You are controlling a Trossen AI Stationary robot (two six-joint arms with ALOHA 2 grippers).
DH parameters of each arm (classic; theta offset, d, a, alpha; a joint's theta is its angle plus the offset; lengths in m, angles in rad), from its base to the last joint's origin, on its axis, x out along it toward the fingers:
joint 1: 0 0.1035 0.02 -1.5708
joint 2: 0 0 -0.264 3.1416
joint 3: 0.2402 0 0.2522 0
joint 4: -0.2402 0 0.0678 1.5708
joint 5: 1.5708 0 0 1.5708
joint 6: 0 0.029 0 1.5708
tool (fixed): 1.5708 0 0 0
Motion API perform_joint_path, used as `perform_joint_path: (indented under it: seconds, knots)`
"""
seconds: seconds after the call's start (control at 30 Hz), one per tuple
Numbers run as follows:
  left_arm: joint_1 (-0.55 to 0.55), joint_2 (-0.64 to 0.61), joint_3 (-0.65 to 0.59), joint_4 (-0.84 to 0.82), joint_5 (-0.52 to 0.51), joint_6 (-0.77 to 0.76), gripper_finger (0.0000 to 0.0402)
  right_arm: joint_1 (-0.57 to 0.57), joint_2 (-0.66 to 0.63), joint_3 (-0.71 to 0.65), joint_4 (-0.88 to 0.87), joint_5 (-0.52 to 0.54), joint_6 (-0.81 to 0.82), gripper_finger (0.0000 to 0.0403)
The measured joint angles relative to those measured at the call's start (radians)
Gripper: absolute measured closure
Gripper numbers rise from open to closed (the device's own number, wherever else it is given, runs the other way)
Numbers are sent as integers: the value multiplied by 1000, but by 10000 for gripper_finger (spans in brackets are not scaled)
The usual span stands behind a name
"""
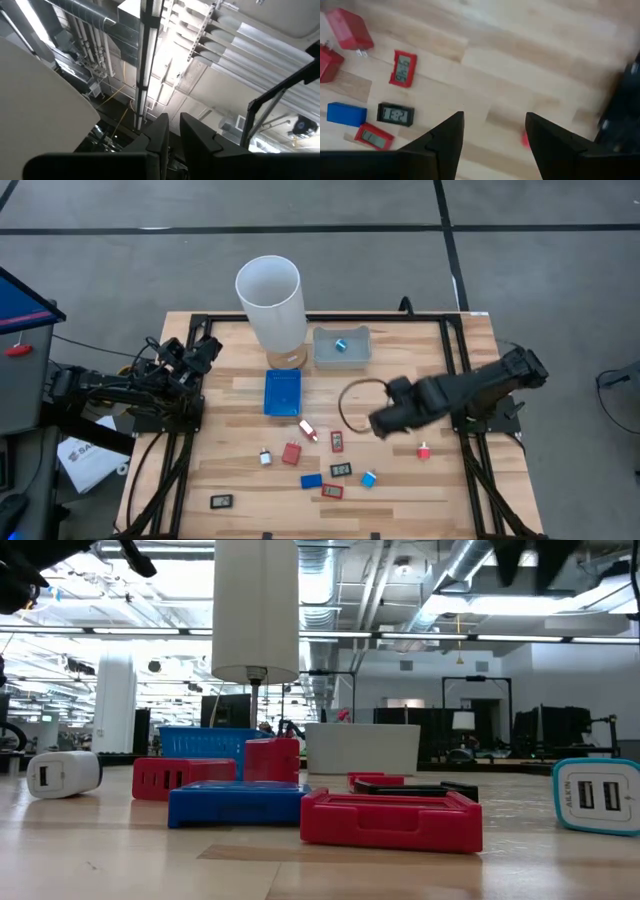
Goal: Pick & Place Office items
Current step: Put the pink charger adapter into the gray bin
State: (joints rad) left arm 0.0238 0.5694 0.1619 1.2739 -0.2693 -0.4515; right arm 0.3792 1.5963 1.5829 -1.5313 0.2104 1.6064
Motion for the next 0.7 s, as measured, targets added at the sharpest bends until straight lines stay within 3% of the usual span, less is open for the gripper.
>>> perform_joint_path:
  seconds: [0.17, 0.33, 0.57, 0.7]
  knots:
    - [0, 0, 0, 0, 6, -6, 358, 158, 38, -1, -37, -38, 291, 189]
    - [0, 0, 0, -3, 6, -9, 358, 251, 91, -17, -31, -87, 465, 187]
    - [0, 0, 0, -11, 3, -59, 358, 290, 61, -249, 220, -161, 557, 187]
    - [0, 0, 0, -12, 2, -84, 358, 296, 34, -341, 261, -174, 560, 187]
